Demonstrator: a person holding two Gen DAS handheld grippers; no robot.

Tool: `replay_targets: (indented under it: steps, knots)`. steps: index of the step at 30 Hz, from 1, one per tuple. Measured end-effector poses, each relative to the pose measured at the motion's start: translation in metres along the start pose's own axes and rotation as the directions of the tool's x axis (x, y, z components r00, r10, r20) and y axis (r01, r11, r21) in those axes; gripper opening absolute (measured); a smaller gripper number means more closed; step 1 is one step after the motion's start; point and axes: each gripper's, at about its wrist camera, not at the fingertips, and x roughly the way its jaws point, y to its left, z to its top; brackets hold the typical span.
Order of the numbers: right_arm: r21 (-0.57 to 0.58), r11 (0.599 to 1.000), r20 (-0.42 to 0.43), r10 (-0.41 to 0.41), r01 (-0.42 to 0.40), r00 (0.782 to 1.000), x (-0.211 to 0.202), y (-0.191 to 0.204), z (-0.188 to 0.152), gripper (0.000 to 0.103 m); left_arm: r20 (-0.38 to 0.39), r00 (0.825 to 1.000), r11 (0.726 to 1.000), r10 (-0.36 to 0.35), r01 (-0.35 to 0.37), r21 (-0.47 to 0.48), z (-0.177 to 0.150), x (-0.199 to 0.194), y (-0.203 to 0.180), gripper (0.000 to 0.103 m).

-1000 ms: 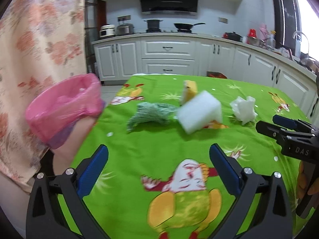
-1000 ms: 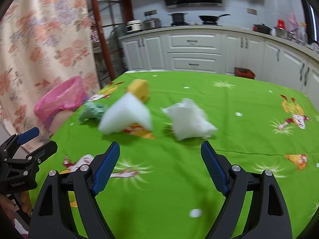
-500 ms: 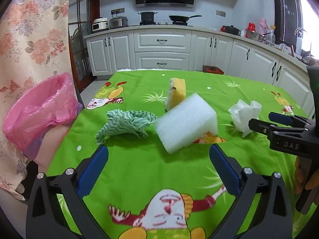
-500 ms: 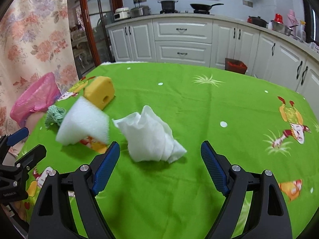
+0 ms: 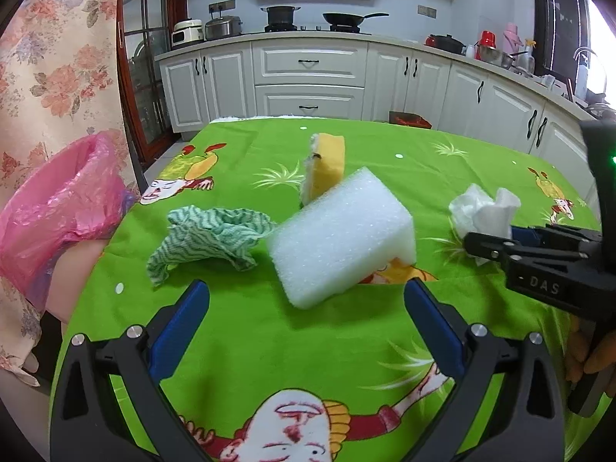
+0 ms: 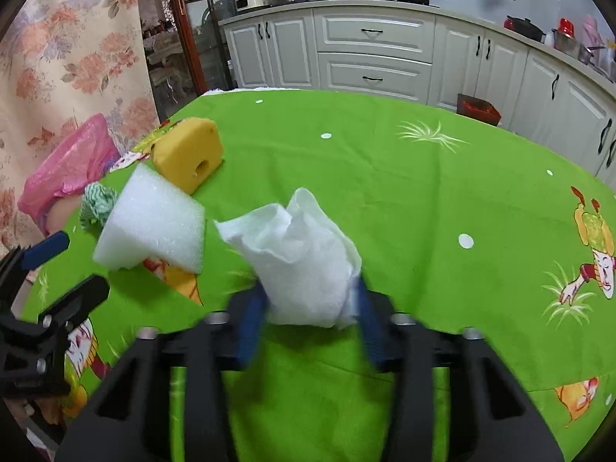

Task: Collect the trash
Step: 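Grasp the white tissue with the right tool while the left tool grasps a white foam block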

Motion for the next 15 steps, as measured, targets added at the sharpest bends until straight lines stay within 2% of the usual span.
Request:
replay_targets:
  steps: [2, 6, 11, 15]
  knots:
    - [0.006, 1.000, 0.022, -0.003, 0.003, 1.000, -0.007, -0.003, -0.003, 0.029, -0.005, 1.000, 1.000, -0.003, 0.003, -0.016, 0.002, 0.004, -0.003, 0.098]
    - [0.033, 0.999, 0.045, -0.022, 0.021, 0.999, -0.019, -0.013, -0.012, 0.028, -0.002, 1.000, 1.000, -0.009, 0.009, -0.024, 0.009, 0.009, -0.012, 0.098]
    - [0.053, 0.998, 0.060, -0.019, 0.016, 0.998, -0.029, -0.016, -0.022, 0.028, 0.009, 1.000, 1.000, -0.001, 0.001, 0.011, 0.018, 0.017, -0.028, 0.098]
    - [0.079, 0.997, 0.067, -0.012, 0.007, 0.998, -0.033, -0.019, -0.026, 0.028, 0.002, 1.000, 1.000, -0.005, 0.005, -0.022, 0.026, 0.024, -0.030, 0.098]
